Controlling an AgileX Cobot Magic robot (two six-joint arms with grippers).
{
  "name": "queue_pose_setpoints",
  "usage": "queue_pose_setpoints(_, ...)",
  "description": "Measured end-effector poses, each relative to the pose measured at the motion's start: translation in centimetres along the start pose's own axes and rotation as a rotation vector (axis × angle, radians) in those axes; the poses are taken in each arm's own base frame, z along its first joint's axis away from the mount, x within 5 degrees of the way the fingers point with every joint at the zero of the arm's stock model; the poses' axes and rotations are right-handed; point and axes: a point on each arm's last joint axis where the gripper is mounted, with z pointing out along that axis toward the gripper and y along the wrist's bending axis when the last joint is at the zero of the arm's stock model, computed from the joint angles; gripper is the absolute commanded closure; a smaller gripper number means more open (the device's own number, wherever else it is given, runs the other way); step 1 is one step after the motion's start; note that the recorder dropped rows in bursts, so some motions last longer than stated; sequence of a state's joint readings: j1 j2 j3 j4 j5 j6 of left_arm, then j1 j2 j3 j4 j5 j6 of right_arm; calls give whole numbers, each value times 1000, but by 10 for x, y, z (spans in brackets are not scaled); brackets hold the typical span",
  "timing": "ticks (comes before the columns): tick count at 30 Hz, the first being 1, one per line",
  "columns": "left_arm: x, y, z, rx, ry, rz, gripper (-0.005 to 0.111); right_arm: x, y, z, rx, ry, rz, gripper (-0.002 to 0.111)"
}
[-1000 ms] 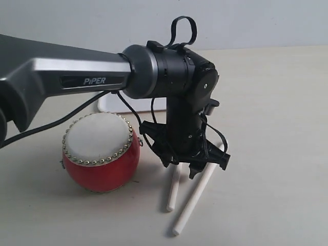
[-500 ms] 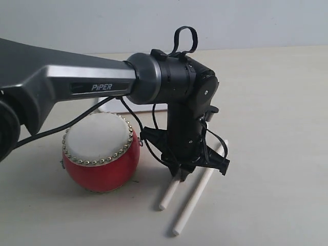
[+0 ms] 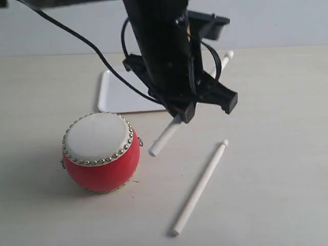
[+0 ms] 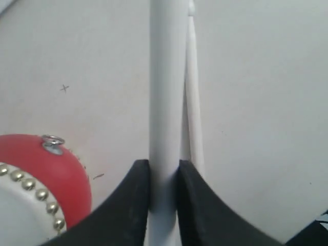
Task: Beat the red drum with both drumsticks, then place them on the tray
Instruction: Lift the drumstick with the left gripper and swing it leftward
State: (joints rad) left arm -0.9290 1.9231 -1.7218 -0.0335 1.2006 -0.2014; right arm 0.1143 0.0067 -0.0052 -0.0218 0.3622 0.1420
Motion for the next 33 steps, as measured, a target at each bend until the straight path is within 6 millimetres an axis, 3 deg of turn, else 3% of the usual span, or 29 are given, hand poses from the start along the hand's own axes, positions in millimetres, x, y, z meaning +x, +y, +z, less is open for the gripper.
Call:
queue_pose_setpoints(6,16,2,-64,27,-131,81,107,-1,-1,0,15,-8,-53,108)
queue_pose_setpoints(10,38,15,-90,54,-160,111,107,-3,-1,0,12,-32,-56,108)
queue_pose_setpoints(13,60,34,-97,72,-146,112,107,-13,2,-1,-20,-141,14,108)
queue_pose_setpoints(15,77,52,-103,71,-146,99,107,-22,5,-3,-83,-232,262,108)
queue_pose_setpoints(18,102,81,-111,42,-153,68,107,-34,4,-7,-203,-343,844,108)
queue_pose_setpoints(20,120,95,-115,21,-159,44,107,-41,-2,-10,-254,-429,1126,108)
queue_pose_setpoints(22,138,107,-115,-6,-147,22,107,-49,-10,-15,-263,-573,1236,108)
queue_pose_setpoints(25,163,116,-111,-68,-118,24,107,-59,-20,-24,-258,-752,1269,108)
queue_pose_setpoints(27,177,118,-109,-103,-102,35,107,-67,-18,-29,-282,-756,1259,108)
queue_pose_setpoints(33,213,120,-102,-177,-65,40,107,-104,9,-27,-291,-482,957,108)
